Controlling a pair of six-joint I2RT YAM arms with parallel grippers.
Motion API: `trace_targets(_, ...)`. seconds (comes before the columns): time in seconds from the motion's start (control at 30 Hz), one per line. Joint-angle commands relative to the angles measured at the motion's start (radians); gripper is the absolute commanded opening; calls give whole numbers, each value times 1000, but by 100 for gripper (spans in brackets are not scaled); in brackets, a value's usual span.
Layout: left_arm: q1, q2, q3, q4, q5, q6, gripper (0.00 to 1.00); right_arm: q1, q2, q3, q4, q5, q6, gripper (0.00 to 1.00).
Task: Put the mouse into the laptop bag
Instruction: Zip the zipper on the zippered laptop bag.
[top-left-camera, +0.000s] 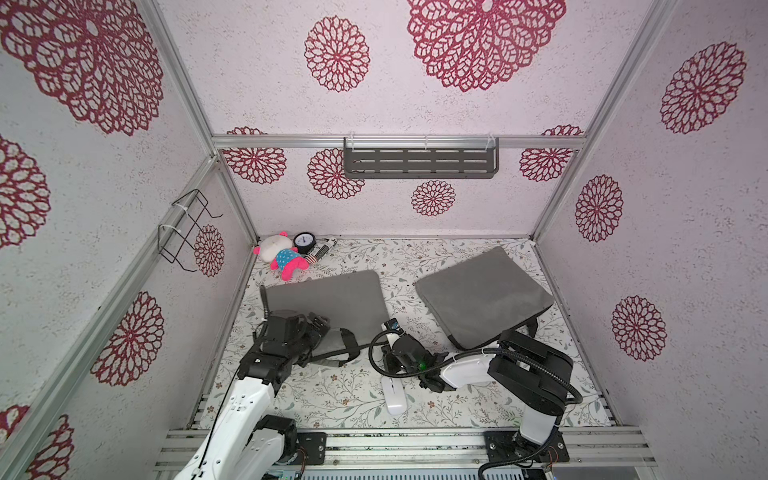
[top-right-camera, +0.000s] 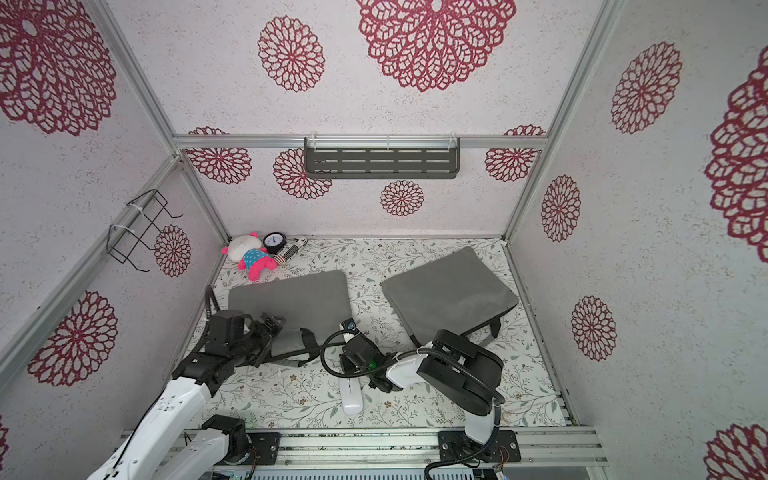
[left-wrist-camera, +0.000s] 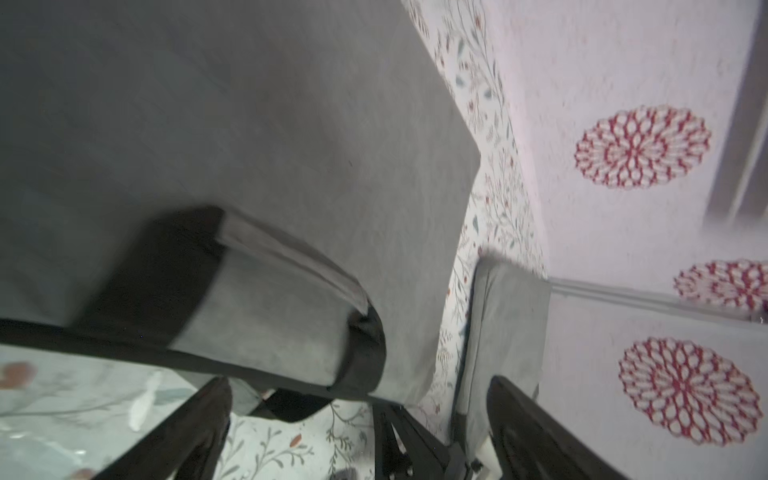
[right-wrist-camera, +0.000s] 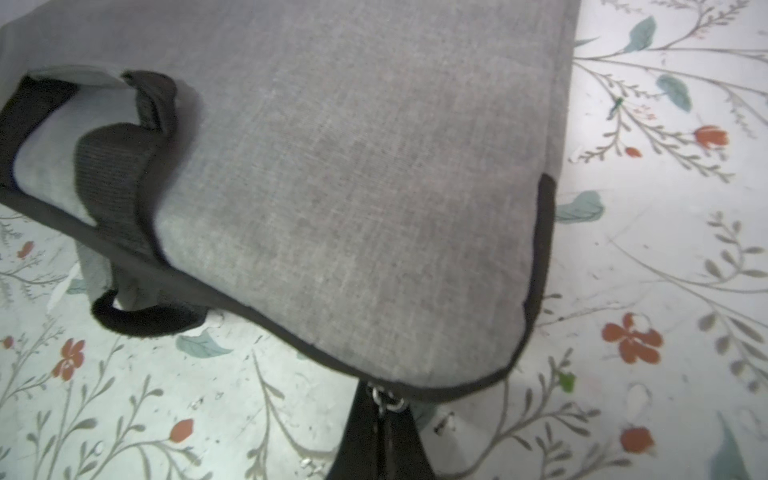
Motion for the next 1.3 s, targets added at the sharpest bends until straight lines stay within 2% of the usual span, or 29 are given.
trace_targets(0.0,-156,60,-49,233,-67,-153,98,36,2,29,78,-46,-34,0)
trace_targets(0.07,-237,141,-32,279,-102,-170,98,55,3,26,103,-58,-48,0)
trace_targets(0.17,-302,278,6,348,-91,-173,98,79,5,16,144,-76,-67,0)
trace_targets(0.27,-333,400,43,390,-98,-178,100,87,3,-21,220,-112,-70,0)
trace_targets(0.4,-337,490,78,388,-129,-170,95,99,4,-50,277,-130,-78,0)
trace_targets(0.5,-338,511,76,393,-161,-176,85,107,12,-52,277,-126,-86,0)
trace_targets(0.57,-338,514,74,387,-179,-178,74,107,20,-52,286,-134,-86,0)
trace_targets(0.77,-337,511,74,351,-216,-178,31,106,29,-68,328,-138,-86,0)
trace_targets(0.83,-336,505,74,337,-222,-179,20,106,32,-73,331,-132,-87,0)
trace_targets(1.0,-336,481,67,312,-236,-178,0,84,41,-99,347,-119,-98,0)
trace_targets(1.27,-336,449,64,275,-239,-176,0,-15,62,-156,382,-127,-89,0)
